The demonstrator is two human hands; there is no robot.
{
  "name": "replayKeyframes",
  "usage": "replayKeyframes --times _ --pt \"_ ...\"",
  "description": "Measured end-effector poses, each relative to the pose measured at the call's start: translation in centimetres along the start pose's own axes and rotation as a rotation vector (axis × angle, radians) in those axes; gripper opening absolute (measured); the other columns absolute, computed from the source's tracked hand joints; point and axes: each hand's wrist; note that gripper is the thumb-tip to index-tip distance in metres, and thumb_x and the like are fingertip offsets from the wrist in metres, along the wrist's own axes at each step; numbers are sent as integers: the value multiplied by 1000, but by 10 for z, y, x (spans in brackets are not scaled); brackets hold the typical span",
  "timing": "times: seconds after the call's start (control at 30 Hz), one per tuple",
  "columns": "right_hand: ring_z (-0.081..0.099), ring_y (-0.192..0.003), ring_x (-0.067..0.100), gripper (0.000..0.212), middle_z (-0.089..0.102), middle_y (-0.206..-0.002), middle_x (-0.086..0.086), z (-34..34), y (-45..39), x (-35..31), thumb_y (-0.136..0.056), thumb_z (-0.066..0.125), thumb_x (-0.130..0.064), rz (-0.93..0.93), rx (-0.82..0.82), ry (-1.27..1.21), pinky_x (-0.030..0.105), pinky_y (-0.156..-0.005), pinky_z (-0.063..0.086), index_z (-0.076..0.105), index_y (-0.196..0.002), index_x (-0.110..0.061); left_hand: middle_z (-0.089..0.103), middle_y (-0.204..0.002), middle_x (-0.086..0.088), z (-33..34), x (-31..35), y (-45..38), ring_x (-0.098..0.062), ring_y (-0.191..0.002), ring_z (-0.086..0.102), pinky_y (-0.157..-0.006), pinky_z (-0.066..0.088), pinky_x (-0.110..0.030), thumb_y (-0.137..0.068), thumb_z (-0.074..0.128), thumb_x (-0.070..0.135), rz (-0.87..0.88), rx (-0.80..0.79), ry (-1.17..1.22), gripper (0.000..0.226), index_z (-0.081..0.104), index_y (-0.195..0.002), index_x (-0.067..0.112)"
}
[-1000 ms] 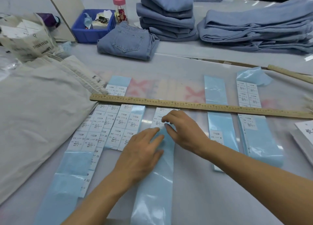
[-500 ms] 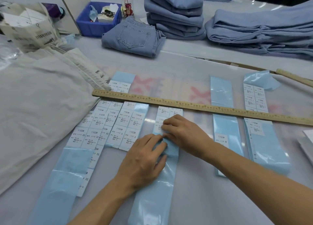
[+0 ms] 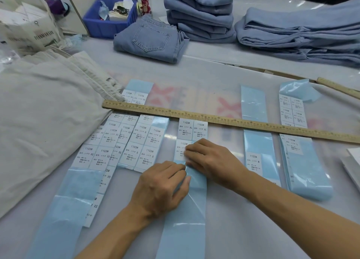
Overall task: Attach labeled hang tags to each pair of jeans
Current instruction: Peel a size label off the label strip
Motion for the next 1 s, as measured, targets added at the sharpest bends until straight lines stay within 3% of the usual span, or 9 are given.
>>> replayKeyframes --times 0.13,0.33,0.43,0.57,0.83,1.0 --pt "62 -94 28 11 69 -110 7 5 4 -2 -97 65 -13 -30 11 42 37 -69 55 70 -104 -6 73 -90 -2 1 -2 1 -25 -78 69 -61 55 -39 -97 60 22 10 19 5 25 71 -78 9" --pt "64 -96 27 20 69 -113 5 2 4 -5 -89 73 -9 2 -16 53 33 -60 54 71 -108 -6 73 -88 -2 2 -2 0 -25 -76 68 -60 55 -38 -98 58 22 17 21 0 27 70 -77 9" --pt "65 -97 27 15 71 -113 3 -6 -1 1 -93 71 -18 21 -49 -48 35 -67 57 73 -105 -9 72 -87 -2 0 -2 -1 -26 -75 67 -59 54 -40 -97 59 21 26 14 -6 27 68 -75 10" --pt "66 -99 27 25 72 -116 2 -15 -9 17 -91 73 -30 19 -164 -170 38 -75 58 75 -109 -12 69 -84 -3 0 -1 -2 -26 -72 63 -57 51 -41 -97 59 19 47 -3 -26 28 65 -72 9" --pt "66 -89 24 23 75 -106 0 -17 -11 14 -100 62 -31 -99 -117 -78 38 -63 56 76 -100 -12 69 -83 -6 0 0 -2 -29 -74 64 -59 51 -42 -98 58 19 56 3 -35 30 65 -72 8" --pt "62 -87 24 37 69 -103 -3 -24 -16 5 -107 35 -35 -107 -246 67 36 -54 50 69 -103 -20 67 -81 -8 1 1 -3 -30 -72 62 -59 50 -44 -99 57 19 37 -7 -41 30 66 -73 6"
Point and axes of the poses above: each hand's wrist, its own y-axis away from the middle knuckle, its own z-axis out of the palm, x = y × z
